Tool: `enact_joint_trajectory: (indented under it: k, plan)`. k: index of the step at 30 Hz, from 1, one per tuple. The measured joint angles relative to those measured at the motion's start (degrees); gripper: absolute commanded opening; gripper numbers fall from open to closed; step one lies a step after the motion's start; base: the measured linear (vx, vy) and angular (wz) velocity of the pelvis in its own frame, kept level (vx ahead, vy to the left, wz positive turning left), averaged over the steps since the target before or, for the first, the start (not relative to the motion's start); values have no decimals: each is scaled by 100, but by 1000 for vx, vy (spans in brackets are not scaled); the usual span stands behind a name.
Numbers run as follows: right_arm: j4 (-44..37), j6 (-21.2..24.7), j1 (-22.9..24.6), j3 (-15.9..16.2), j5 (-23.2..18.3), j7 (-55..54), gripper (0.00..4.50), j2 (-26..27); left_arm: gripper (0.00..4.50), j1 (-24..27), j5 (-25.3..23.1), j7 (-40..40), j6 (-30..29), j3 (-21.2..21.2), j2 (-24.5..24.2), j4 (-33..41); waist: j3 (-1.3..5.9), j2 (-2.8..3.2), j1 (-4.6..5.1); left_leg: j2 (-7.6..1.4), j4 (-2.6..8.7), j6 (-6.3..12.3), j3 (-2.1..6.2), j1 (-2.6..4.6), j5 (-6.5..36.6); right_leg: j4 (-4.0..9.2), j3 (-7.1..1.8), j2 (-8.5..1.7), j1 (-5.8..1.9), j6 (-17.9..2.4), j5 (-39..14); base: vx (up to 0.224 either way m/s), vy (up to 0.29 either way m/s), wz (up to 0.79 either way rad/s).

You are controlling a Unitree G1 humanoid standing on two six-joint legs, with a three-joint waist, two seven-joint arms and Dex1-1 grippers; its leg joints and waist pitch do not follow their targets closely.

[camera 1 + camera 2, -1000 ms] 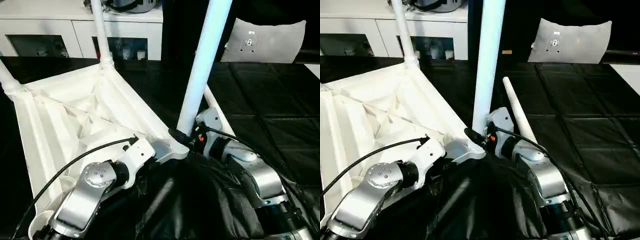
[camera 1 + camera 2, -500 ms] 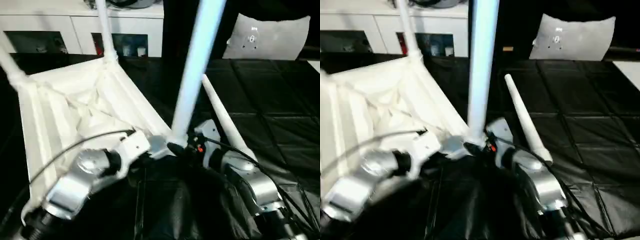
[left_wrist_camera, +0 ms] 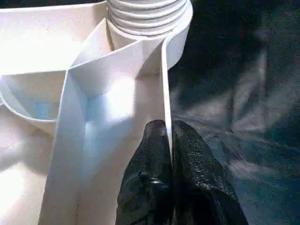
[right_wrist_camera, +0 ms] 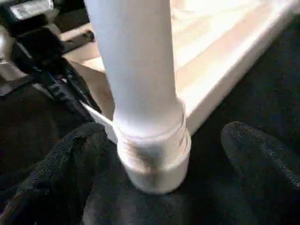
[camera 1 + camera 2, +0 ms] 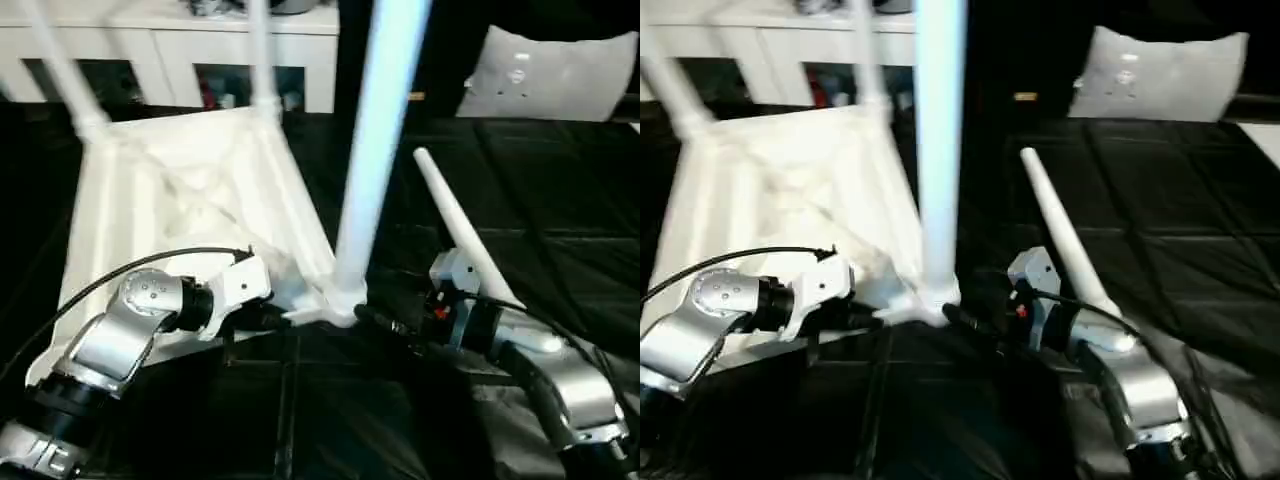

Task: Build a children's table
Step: Insert table leg to table base

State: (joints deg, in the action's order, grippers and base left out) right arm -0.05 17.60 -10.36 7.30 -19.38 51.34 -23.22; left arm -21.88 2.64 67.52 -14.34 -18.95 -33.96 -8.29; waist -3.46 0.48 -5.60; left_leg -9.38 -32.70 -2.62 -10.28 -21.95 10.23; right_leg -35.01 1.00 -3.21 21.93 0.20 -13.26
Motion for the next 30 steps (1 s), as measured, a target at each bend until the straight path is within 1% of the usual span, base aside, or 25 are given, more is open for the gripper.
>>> enact_joint_trajectory:
  k: [1, 3, 6, 9, 10, 14, 17, 19, 20, 22, 24, 25, 26, 27, 30]
  plan:
    - [0, -30, -50, 6, -17, 69, 443, -26, 0, -50, 0, 45, 61, -12, -4, -60, 0, 0, -13, 0, -3, 2, 0, -1, -1, -1, 1, -1, -1, 0, 0, 0, 0, 0]
    - [10, -109, -164, 129, -15, 306, 443, -153, 0, -134, -1, 151, 260, -98, 2, -232, 0, -1, -34, 0, -10, 4, 0, 1, -1, -7, 2, -3, -6, 0, 0, 0, 0, 0]
    - [166, -210, -361, 441, 212, 632, 443, -330, 0, -247, -12, 351, 520, -162, 23, -473, 0, 0, -67, -2, -26, 5, 0, -1, -1, -22, 4, -5, -7, 0, 0, 0, 0, 0]
    - [383, -217, -520, 569, 328, 839, 443, -337, 0, -283, -13, 508, 628, -210, 44, -531, 0, 0, -105, -2, -34, 9, -1, -3, -4, -28, 5, -8, -8, -1, 1, 0, 0, 0]
    - [445, -222, -581, 604, 333, 927, 415, -337, 0, -287, -13, 561, 649, -220, 48, -538, 0, 0, -108, -2, -36, 13, -2, -4, -5, -29, 5, -8, -9, -1, 1, 0, 0, 0]
    - [731, -310, -827, 699, 380, 1152, 401, -339, 0, -367, -20, 714, 758, -321, 63, -578, 0, 0, -117, -2, -52, 22, -2, -11, -3, -35, 8, -12, -10, -1, 1, 0, 0, 0]
    - [873, -346, -926, 794, 398, 1336, 363, -360, 0, -429, -22, 799, 885, -393, 77, -653, 0, -1, -111, -3, -63, 26, -2, -11, -1, -40, 8, -13, -12, -1, 1, 0, 0, 0]
    - [942, -393, -978, 890, 410, 1485, 362, -378, 0, -481, -47, 833, 958, -431, 92, -702, 0, 0, -105, -5, -73, 28, -2, -12, 0, -49, 8, -13, -11, -1, 1, 0, 0, 0]
    - [966, -406, -986, 897, 418, 1540, 355, -381, 0, -498, -56, 845, 982, -443, 101, -722, 0, -1, -105, -6, -77, 28, -2, -12, 1, -54, 8, -13, -10, -1, 1, 0, 0, 0]
    - [1028, -413, -1005, 901, 430, 1624, 327, -394, 0, -527, -79, 857, 1061, -451, 127, -789, 0, -1, -104, -7, -84, 29, -2, -12, 1, -62, 8, -13, -9, -2, 1, 0, 0, 0]
    - [1078, -424, -1017, 933, 437, 1696, 322, -417, 0, -550, -89, 865, 1098, -453, 131, -841, 0, -1, -99, -8, -91, 29, -2, -11, 1, -72, 8, -13, -9, -1, 1, 0, 0, 0]
    - [1093, -432, -1032, 938, 439, 1713, 302, -419, 0, -554, -95, 865, 1105, -454, 132, -848, 0, -1, -98, -8, -93, 28, -2, -10, 1, -76, 8, -13, -8, -2, 1, 0, 0, 0]
    - [1118, -437, -1055, 946, 442, 1734, 302, -421, 0, -559, -109, 865, 1114, -456, 132, -860, 0, -1, -98, -9, -94, 28, -2, -9, 1, -79, 8, -13, -8, -2, 1, 0, 0, 0]
    - [1153, -441, -1088, 955, 444, 1757, 285, -421, 0, -569, -113, 865, 1135, -457, 132, -897, 0, -1, -97, -10, -95, 28, -2, -8, 1, -83, 8, -13, -8, -1, 1, 0, 0, 0]
    - [1173, -440, -1129, 989, 452, 1785, 281, -436, 0, -574, -113, 876, 1209, -457, 130, -943, 0, -1, -97, -11, -95, 28, -2, -7, 1, -86, 8, -13, -6, -2, 1, 0, 0, 0]
